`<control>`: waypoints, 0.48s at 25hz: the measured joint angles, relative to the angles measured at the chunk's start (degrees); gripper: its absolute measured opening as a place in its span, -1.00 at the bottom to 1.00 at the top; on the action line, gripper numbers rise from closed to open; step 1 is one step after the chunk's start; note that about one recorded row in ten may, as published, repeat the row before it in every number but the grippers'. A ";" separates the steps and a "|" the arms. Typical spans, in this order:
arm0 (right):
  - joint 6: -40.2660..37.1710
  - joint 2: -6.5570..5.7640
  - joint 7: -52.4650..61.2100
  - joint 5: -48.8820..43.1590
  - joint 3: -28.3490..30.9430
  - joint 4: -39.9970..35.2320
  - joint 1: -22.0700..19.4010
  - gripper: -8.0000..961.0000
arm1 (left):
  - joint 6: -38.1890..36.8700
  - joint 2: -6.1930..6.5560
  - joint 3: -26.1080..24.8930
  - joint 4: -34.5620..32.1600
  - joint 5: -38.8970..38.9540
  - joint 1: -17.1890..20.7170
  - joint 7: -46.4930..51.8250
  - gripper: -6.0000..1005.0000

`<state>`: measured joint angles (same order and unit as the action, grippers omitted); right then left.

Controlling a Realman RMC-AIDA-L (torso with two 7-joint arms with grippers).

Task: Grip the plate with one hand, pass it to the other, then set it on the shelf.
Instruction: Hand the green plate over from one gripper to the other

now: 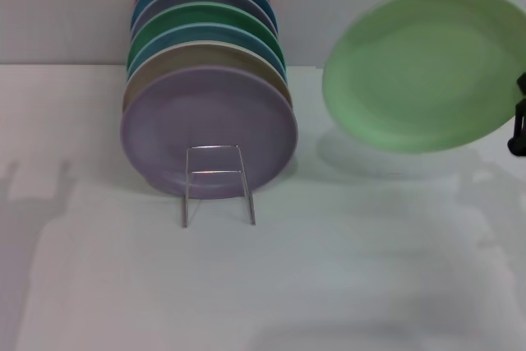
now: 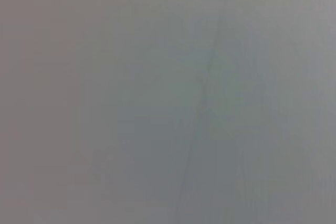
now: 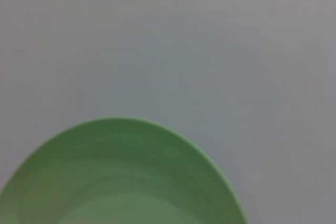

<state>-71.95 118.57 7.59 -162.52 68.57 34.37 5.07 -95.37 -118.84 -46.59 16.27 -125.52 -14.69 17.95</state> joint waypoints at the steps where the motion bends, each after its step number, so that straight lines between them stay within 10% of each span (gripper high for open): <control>1: -0.50 0.00 0.57 -0.88 0.05 -0.68 -0.01 -0.94 | -0.28 -0.05 0.01 0.06 0.00 0.24 0.23 0.65; 12: -5.51 -0.06 3.61 -4.62 -3.06 -7.73 2.42 -0.94 | -3.91 0.20 11.11 0.81 -0.39 2.70 -1.89 0.65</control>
<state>-77.46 118.50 11.20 -167.14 65.51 26.64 7.50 -99.28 -118.63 -35.49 17.08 -125.91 -11.99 16.06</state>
